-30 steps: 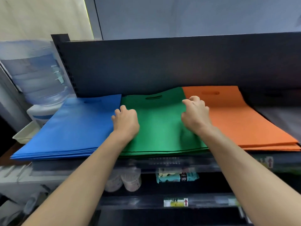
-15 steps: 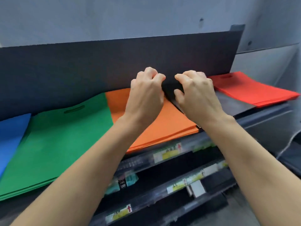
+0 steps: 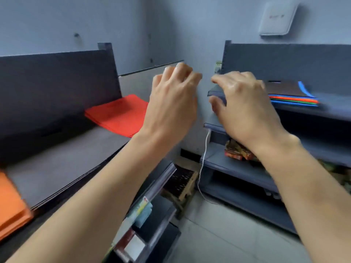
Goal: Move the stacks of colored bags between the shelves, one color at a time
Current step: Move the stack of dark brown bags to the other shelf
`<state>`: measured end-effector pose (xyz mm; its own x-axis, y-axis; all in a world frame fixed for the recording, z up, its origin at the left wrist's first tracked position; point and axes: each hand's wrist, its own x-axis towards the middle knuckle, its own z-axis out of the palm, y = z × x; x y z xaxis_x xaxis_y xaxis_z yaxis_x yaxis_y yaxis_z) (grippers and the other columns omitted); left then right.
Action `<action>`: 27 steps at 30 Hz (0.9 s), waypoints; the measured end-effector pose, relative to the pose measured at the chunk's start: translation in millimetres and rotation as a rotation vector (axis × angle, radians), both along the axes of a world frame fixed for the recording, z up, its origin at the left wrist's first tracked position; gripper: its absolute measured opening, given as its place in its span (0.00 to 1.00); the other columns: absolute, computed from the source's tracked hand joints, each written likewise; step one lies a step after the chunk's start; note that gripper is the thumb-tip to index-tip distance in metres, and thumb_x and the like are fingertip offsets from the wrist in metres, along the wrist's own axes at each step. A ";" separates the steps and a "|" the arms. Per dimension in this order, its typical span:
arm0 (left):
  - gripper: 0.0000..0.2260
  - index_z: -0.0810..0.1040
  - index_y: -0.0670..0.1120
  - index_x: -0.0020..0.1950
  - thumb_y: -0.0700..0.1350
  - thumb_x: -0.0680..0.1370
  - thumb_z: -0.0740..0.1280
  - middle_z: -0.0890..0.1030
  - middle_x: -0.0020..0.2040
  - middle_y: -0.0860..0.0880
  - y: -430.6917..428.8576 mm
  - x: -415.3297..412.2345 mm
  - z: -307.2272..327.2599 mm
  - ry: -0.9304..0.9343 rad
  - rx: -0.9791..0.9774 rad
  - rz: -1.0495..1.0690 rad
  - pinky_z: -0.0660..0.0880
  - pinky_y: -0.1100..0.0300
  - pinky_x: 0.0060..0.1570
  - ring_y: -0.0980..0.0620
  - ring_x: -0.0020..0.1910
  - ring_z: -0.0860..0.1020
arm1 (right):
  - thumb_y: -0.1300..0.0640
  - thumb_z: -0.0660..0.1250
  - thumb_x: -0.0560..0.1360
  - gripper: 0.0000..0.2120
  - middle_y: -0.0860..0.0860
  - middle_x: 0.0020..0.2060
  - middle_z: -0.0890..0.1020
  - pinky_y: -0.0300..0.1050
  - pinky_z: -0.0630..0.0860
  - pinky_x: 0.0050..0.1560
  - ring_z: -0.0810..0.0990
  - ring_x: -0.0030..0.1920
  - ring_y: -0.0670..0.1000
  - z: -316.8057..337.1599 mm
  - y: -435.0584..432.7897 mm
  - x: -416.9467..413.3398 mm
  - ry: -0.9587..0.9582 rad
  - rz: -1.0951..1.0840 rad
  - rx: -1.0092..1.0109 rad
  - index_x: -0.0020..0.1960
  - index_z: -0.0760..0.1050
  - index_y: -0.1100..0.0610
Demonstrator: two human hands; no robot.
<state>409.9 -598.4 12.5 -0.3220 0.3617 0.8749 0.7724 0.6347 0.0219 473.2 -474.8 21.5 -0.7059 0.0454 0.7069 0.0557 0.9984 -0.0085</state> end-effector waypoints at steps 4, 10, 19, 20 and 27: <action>0.15 0.80 0.40 0.53 0.35 0.69 0.60 0.79 0.51 0.41 72.7 -12.3 1.1 -0.011 -0.008 -0.133 0.71 0.49 0.49 0.39 0.49 0.77 | 0.58 0.63 0.76 0.12 0.58 0.56 0.79 0.53 0.67 0.55 0.72 0.58 0.62 -0.2 72.6 7.1 0.019 -0.177 -0.033 0.58 0.75 0.60; 0.13 0.80 0.40 0.52 0.33 0.70 0.62 0.79 0.51 0.42 172.3 -43.5 -4.6 -0.041 0.018 -0.298 0.71 0.49 0.48 0.40 0.49 0.77 | 0.58 0.63 0.76 0.13 0.59 0.56 0.78 0.55 0.68 0.57 0.71 0.57 0.63 -12.1 162.5 7.0 -0.005 -0.404 -0.098 0.59 0.75 0.60; 0.13 0.78 0.39 0.56 0.33 0.74 0.60 0.77 0.53 0.42 300.2 -138.6 -5.0 -0.143 0.028 -0.440 0.72 0.45 0.51 0.39 0.51 0.75 | 0.57 0.60 0.78 0.16 0.57 0.59 0.76 0.54 0.67 0.59 0.70 0.60 0.61 -3.6 274.1 -58.9 -0.031 -0.601 -0.142 0.65 0.71 0.58; 0.14 0.78 0.40 0.56 0.33 0.74 0.60 0.77 0.54 0.42 312.6 -151.6 -3.1 -0.157 0.021 -0.444 0.72 0.45 0.52 0.39 0.52 0.75 | 0.57 0.60 0.78 0.16 0.57 0.59 0.76 0.53 0.67 0.59 0.70 0.60 0.61 -1.2 285.4 -71.5 -0.031 -0.606 -0.145 0.65 0.71 0.58; 0.14 0.76 0.41 0.60 0.35 0.76 0.59 0.75 0.57 0.43 399.5 -219.2 -5.0 -0.247 -0.063 -0.456 0.70 0.47 0.54 0.41 0.54 0.73 | 0.57 0.59 0.79 0.14 0.57 0.58 0.76 0.51 0.68 0.55 0.71 0.58 0.60 -4.7 365.1 -126.4 -0.054 -0.700 -0.208 0.63 0.72 0.60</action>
<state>190.7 -198.9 7.5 -0.3137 0.5631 0.7646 0.9473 0.2412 0.2110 346.8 -109.7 16.7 -0.4961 0.6282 0.5994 0.6861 0.7067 -0.1728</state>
